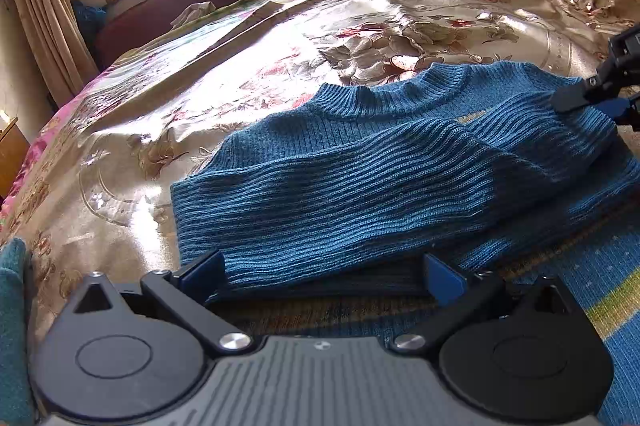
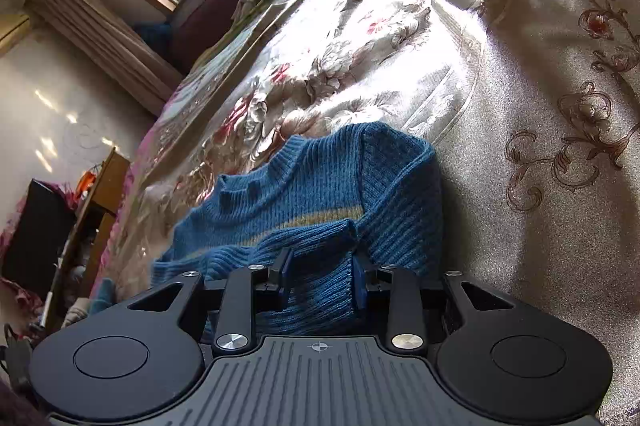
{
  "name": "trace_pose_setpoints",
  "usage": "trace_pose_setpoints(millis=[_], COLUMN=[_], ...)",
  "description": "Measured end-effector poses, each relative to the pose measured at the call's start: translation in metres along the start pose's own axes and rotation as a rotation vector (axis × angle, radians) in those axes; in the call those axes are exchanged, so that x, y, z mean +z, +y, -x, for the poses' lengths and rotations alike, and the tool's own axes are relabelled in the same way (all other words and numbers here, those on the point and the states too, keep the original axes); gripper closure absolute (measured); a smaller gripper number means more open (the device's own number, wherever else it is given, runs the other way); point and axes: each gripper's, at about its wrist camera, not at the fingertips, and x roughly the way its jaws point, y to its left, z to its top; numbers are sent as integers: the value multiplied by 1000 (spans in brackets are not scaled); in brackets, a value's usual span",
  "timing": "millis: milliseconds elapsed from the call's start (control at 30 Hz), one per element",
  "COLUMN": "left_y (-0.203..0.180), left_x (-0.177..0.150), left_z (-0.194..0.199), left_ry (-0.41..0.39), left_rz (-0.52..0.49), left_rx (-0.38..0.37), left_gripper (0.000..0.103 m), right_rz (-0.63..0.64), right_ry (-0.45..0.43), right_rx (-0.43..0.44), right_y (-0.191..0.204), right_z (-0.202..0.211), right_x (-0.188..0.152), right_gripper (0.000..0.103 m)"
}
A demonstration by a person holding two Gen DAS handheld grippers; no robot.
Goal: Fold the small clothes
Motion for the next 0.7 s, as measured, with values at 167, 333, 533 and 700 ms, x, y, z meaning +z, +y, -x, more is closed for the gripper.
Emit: trace_pose_setpoints(millis=[167,333,533,700], left_y=[1,3,7,26], left_x=[-2,-2,-2,2], left_z=[1,1,15,25], left_ry=[-5,-1,-32,-79], left_rz=[9,22,-7,48], left_rx=[-4,-7,21,57], left_gripper=[0,0,0,0], right_rz=[59,64,15,66], right_ry=[-147,-137,-131,-102], right_rx=[83,66,-12,-34], right_y=[17,11,-4,3], right_z=[30,32,34,36], right_x=[-3,-9,-19,-26], right_gripper=[87,85,84,84])
